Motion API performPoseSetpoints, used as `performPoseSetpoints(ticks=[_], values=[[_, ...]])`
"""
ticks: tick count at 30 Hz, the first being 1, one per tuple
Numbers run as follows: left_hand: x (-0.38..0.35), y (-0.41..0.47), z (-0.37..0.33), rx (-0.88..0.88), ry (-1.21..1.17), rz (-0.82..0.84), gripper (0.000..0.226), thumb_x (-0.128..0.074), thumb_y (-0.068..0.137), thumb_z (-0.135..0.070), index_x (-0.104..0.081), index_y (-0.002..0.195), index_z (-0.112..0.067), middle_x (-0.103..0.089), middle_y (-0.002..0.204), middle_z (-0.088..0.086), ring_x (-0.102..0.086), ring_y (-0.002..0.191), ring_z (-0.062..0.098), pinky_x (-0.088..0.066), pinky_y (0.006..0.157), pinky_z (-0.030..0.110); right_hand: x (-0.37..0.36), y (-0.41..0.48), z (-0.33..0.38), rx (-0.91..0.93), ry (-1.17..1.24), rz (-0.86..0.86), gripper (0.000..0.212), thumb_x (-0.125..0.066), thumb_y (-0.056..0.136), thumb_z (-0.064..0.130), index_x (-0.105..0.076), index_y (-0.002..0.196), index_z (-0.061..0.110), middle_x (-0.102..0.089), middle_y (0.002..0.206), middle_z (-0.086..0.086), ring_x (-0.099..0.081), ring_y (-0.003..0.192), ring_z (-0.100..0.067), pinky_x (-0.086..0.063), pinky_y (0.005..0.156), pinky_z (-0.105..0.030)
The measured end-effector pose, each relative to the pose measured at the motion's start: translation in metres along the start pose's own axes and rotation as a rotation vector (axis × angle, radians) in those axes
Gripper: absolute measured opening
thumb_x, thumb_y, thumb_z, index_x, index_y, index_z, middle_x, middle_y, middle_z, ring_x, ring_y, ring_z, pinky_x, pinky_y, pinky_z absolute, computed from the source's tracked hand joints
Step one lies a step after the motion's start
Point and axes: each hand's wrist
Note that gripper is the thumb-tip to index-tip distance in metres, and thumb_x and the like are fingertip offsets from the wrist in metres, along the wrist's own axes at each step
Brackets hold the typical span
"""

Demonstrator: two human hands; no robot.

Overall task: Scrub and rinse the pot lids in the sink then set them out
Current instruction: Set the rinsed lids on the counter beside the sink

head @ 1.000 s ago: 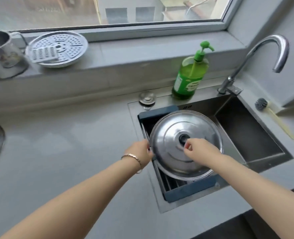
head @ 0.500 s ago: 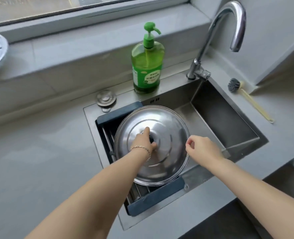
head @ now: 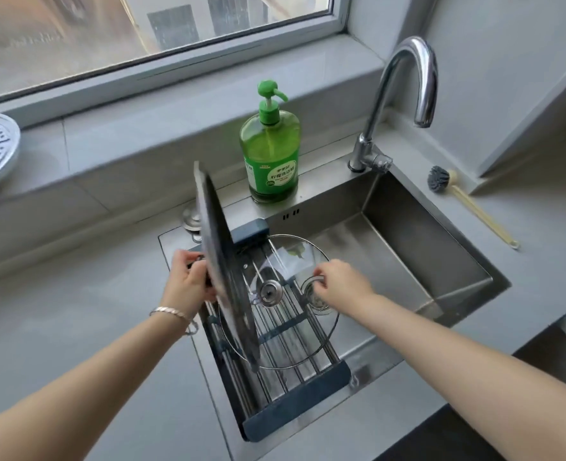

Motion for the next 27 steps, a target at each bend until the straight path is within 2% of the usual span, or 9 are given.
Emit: performPoseSetpoints(ticks=[3,5,7,9,12,15,19,22,27], values=[[0.015,0.003,0.008,0.023,-0.058,-0.043,0.017,-0.042,0.097,-0.01,-0.047,0.107,0.002,-0.063,0.076,0.026,-0.059,0.053,0.019,-0.052,0.047,0.031,-0.029,0.021,0.028,0.083,-0.129,0.086,0.047,-0.051,0.091,0.037,-0.041,0.132,0.015,-0.043,0.131,-0.01,-0.055,0.106,-0.029,-0.045,0.081,-0.035],[0.02,-0.001,0.012,0.074,-0.135,-0.083,0.008,-0.037,0.097,-0.009,-0.045,0.098,-0.006,-0.056,0.059,0.01,-0.052,0.042,0.014,-0.046,0.039,0.028,-0.044,0.036,0.042,0.105,-0.154,0.11,0.059,-0.054,0.088,0.046,-0.035,0.136,0.017,-0.041,0.131,-0.013,-0.055,0.106,-0.03,-0.046,0.081,-0.035],[0.022,-0.008,0.012,0.113,-0.215,-0.102,0.016,-0.033,0.095,-0.004,-0.038,0.085,-0.014,-0.048,0.047,-0.001,-0.043,0.035,0.009,-0.039,0.036,0.026,-0.056,0.046,0.053,0.117,-0.108,0.211,0.066,-0.056,0.086,0.052,-0.033,0.139,0.02,-0.047,0.131,-0.012,-0.055,0.109,-0.03,-0.047,0.082,-0.035],[0.028,-0.012,0.014,0.122,-0.245,-0.114,0.02,-0.032,0.093,-0.001,-0.035,0.081,-0.016,-0.044,0.05,0.001,-0.04,0.037,0.012,-0.037,0.038,0.028,-0.067,0.051,0.064,0.089,-0.099,0.255,0.06,-0.058,0.085,0.051,-0.039,0.133,0.018,-0.057,0.122,-0.011,-0.057,0.107,-0.03,-0.047,0.08,-0.034],[0.04,-0.016,0.02,0.137,-0.229,-0.138,0.019,-0.033,0.093,-0.001,-0.036,0.082,-0.015,-0.044,0.055,0.006,-0.041,0.041,0.016,-0.04,0.042,0.03,-0.075,0.053,0.074,0.056,-0.124,0.18,0.043,-0.058,0.088,0.042,-0.046,0.119,0.014,-0.062,0.11,-0.013,-0.059,0.101,-0.031,-0.045,0.071,-0.033],[0.048,-0.019,0.026,0.139,-0.224,-0.139,0.016,-0.036,0.094,-0.003,-0.038,0.084,-0.015,-0.047,0.058,0.009,-0.044,0.045,0.02,-0.042,0.039,0.027,-0.079,0.05,0.072,0.093,-0.055,0.134,0.03,-0.059,0.089,0.036,-0.057,0.104,0.01,-0.061,0.108,-0.012,-0.06,0.097,-0.03,-0.046,0.077,-0.033],[0.055,-0.02,0.033,0.162,-0.233,-0.14,0.014,-0.04,0.095,-0.007,-0.038,0.084,-0.016,-0.05,0.063,0.014,-0.044,0.049,0.024,-0.043,0.037,0.023,-0.076,0.046,0.063,0.157,-0.089,0.198,0.04,-0.063,0.085,0.041,-0.056,0.109,0.01,-0.052,0.114,-0.008,-0.057,0.1,-0.026,-0.046,0.087,-0.035],[0.058,-0.021,0.034,0.169,-0.25,-0.14,0.011,-0.043,0.095,-0.009,-0.039,0.086,-0.015,-0.051,0.065,0.015,-0.044,0.05,0.023,-0.043,0.036,0.022,-0.068,0.045,0.059,0.246,-0.241,0.257,0.047,-0.062,0.082,0.046,-0.053,0.113,0.012,-0.045,0.112,-0.006,-0.056,0.098,-0.026,-0.046,0.084,-0.035],[0.059,-0.023,0.036,0.173,-0.248,-0.139,0.005,-0.043,0.094,-0.012,-0.039,0.096,-0.01,-0.053,0.066,0.014,-0.046,0.052,0.023,-0.046,0.039,0.022,-0.069,0.051,0.055,0.28,-0.16,0.154,0.039,-0.047,0.092,0.046,-0.059,0.108,0.013,-0.034,0.101,-0.001,-0.045,0.101,-0.024,-0.036,0.087,-0.031]])
Point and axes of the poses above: each hand's wrist, its own y-axis towards the middle knuckle, its own x-axis out of the back of the hand, z = x × y
